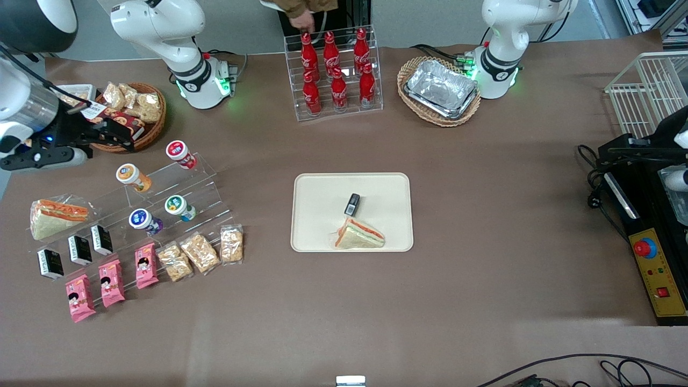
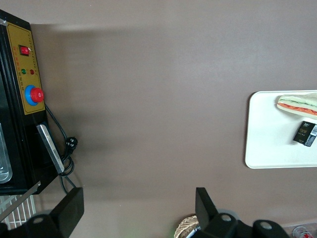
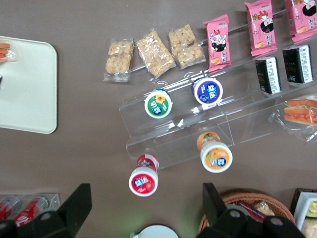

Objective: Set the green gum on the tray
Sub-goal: 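Lower the open right gripper over the green-lidded gum jar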

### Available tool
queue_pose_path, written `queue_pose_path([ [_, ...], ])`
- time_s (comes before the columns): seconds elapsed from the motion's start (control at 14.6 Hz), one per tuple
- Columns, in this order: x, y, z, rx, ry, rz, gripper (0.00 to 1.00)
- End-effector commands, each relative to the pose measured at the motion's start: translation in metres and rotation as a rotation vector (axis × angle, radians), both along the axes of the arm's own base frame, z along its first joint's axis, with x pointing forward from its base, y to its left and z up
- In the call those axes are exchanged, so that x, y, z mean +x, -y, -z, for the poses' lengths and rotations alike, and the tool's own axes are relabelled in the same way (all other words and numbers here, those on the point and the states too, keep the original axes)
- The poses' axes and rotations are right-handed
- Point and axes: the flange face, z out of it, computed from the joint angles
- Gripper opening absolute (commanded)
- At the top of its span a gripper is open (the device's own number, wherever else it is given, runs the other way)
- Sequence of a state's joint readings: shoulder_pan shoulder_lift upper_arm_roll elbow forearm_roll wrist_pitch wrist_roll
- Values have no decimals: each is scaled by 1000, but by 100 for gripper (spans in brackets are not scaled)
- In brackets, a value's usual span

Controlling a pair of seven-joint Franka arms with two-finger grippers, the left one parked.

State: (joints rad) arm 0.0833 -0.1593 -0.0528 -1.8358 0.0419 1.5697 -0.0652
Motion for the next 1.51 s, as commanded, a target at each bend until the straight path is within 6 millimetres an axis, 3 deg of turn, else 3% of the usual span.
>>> queue_pose_path([
  [0.0,-6,-1,43,-9,40,-20,100],
  [0.48,-12,-12,135,-10,117,-33,100],
  [1.03,0,-13,202,-17,128,-31,100],
  [1.44,8,-17,235,-22,139,-35,100],
])
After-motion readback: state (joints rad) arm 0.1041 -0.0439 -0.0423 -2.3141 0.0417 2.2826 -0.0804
